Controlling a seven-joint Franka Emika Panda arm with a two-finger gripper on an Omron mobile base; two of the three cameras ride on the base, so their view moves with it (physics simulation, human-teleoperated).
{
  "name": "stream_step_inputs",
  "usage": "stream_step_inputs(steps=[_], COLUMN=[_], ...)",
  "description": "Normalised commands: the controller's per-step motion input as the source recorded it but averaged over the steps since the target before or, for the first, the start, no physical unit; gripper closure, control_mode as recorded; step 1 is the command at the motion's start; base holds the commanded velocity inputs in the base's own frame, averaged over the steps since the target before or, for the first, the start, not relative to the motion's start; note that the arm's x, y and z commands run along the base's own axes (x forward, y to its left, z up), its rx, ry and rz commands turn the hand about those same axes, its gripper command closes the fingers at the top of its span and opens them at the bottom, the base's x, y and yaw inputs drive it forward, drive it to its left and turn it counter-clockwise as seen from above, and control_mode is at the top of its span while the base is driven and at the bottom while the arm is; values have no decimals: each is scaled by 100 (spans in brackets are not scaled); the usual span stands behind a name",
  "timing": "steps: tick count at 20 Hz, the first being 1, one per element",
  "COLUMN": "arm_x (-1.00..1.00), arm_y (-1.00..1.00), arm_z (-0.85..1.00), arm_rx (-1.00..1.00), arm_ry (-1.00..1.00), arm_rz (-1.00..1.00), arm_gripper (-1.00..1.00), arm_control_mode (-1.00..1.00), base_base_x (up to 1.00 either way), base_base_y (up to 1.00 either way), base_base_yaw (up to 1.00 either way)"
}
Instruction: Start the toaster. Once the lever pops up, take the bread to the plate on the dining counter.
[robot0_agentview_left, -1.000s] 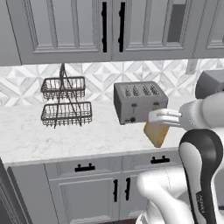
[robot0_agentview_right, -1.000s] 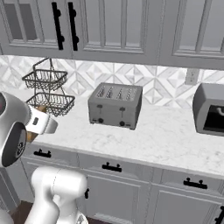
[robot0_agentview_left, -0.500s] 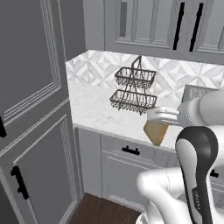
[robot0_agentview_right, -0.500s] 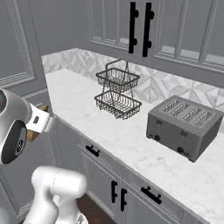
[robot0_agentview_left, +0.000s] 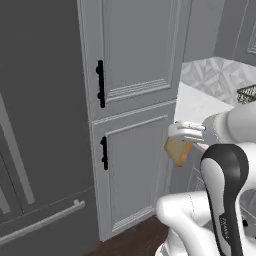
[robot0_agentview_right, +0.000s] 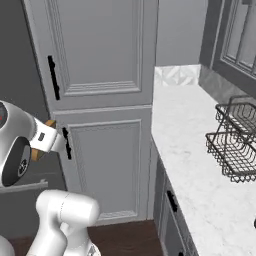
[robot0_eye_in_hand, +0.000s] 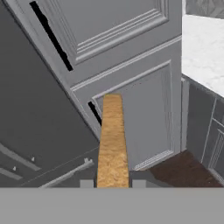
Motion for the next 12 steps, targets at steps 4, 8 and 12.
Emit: stream_step_inputs(steps=[4, 8, 12], arm_x=[0, 0, 0], arm_y=[0, 0, 0], arm_z=[0, 0, 0], arm_rx=[0, 0, 0], arm_ry=[0, 0, 0], arm_rz=[0, 0, 0], arm_gripper=[100, 100, 100], arm_control_mode=[100, 100, 100], base_base_x=[-20, -22, -6], base_base_y=[0, 0, 0], base_base_yaw=[100, 100, 100])
